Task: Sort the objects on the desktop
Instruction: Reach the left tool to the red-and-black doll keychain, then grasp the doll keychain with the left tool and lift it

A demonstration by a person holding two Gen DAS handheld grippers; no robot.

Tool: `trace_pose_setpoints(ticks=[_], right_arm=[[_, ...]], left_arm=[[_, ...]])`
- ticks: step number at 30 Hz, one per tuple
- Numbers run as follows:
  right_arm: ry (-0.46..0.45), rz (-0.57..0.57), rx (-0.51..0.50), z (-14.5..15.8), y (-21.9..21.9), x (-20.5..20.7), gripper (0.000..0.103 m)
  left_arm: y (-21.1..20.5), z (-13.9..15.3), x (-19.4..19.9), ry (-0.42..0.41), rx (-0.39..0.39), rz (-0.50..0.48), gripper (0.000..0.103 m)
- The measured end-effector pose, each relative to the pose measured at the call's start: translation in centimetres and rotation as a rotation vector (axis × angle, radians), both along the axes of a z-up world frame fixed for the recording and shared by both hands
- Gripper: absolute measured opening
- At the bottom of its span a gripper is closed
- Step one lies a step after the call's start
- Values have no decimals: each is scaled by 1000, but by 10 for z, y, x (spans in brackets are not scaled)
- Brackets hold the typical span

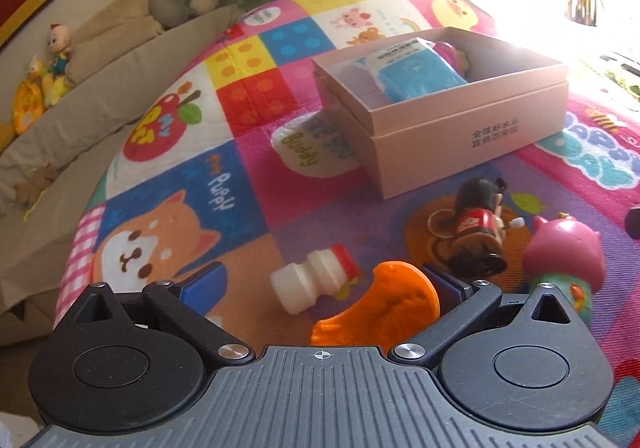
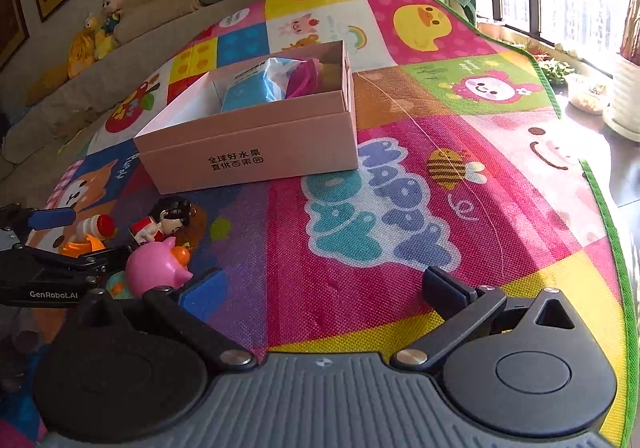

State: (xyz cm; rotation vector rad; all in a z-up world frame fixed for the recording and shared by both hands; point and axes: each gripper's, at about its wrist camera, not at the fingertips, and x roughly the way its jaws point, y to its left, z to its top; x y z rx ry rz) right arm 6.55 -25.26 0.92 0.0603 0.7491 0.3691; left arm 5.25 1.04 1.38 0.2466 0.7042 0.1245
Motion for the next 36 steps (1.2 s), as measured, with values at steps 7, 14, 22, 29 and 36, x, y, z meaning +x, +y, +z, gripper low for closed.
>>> trace_pose_setpoints(ticks=[7, 14, 22, 29, 36], right_arm=[[-8, 17, -43, 0, 5, 0, 103], [-11, 22, -73, -1, 9, -1, 103], [-14, 23, -101, -1, 13, -2, 103], [-14, 23, -95, -1, 13, -2, 103], [-14, 22, -97, -1, 14, -2, 103]], left_arm=[[29, 11, -9, -24, -13, 113, 103], [13, 33, -17, -63, -256, -67, 103], [-28, 14, 5, 5, -275, -174, 70], [-31, 13, -4, 16, -287, -237, 82], [-26, 8, -5, -6, -138, -151, 92]])
